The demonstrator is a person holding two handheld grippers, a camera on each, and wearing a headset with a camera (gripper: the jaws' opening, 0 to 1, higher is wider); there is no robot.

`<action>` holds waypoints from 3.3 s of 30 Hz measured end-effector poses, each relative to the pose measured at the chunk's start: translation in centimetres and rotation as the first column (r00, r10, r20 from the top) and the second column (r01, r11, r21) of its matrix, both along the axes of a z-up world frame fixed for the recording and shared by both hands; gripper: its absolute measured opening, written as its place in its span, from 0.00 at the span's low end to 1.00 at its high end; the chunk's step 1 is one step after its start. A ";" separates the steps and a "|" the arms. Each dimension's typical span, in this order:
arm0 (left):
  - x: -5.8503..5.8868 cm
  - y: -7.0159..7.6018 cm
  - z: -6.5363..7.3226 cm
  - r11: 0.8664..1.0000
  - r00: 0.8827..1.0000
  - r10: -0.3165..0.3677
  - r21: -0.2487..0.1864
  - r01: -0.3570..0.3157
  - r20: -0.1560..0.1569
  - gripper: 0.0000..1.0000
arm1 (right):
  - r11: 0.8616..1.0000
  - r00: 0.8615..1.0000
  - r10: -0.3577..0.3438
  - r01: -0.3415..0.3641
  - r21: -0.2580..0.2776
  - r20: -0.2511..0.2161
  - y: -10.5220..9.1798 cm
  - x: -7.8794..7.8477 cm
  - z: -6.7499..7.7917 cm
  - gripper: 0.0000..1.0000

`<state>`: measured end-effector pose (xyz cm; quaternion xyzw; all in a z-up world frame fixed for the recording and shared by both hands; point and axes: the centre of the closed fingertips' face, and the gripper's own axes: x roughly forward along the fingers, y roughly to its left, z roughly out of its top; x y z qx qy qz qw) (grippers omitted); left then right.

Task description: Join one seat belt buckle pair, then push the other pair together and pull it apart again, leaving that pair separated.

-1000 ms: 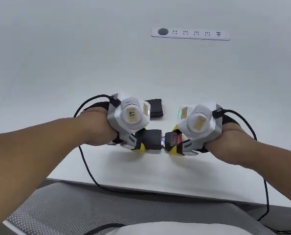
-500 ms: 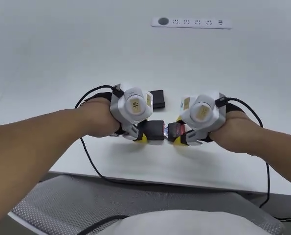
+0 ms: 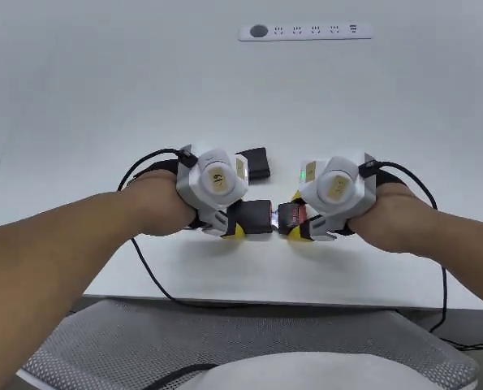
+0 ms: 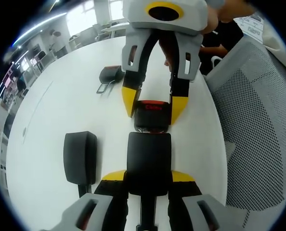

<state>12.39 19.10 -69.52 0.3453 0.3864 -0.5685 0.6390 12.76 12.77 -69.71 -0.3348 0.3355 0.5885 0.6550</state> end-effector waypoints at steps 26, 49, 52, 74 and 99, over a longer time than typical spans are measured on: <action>0.2 -0.1 0.0 1.000 1.000 0.017 -0.010 -0.018 -0.011 0.32 | 1.000 1.000 -0.020 0.020 -0.005 -0.019 0.0 0.1 0.4 0.33; 0.1 0.0 -0.2 0.997 0.998 0.060 0.048 -0.058 -0.029 0.35 | 0.999 1.000 -0.030 0.030 0.015 0.001 0.0 0.2 0.2 0.36; -0.2 0.2 -0.2 0.996 0.998 0.050 0.076 -0.048 -0.024 0.38 | 0.999 1.000 -0.028 0.028 0.024 0.001 -0.2 0.0 0.2 0.36; 4.1 -0.3 4.1 0.987 0.984 0.157 -0.059 -0.152 0.083 0.39 | 0.990 0.995 -0.094 0.091 0.105 0.026 -2.8 2.1 4.0 0.33; 10.6 0.1 3.0 0.995 0.984 0.097 -0.006 -0.098 0.149 0.41 | 0.987 0.982 -0.158 0.157 0.023 0.105 -10.4 10.3 3.9 0.31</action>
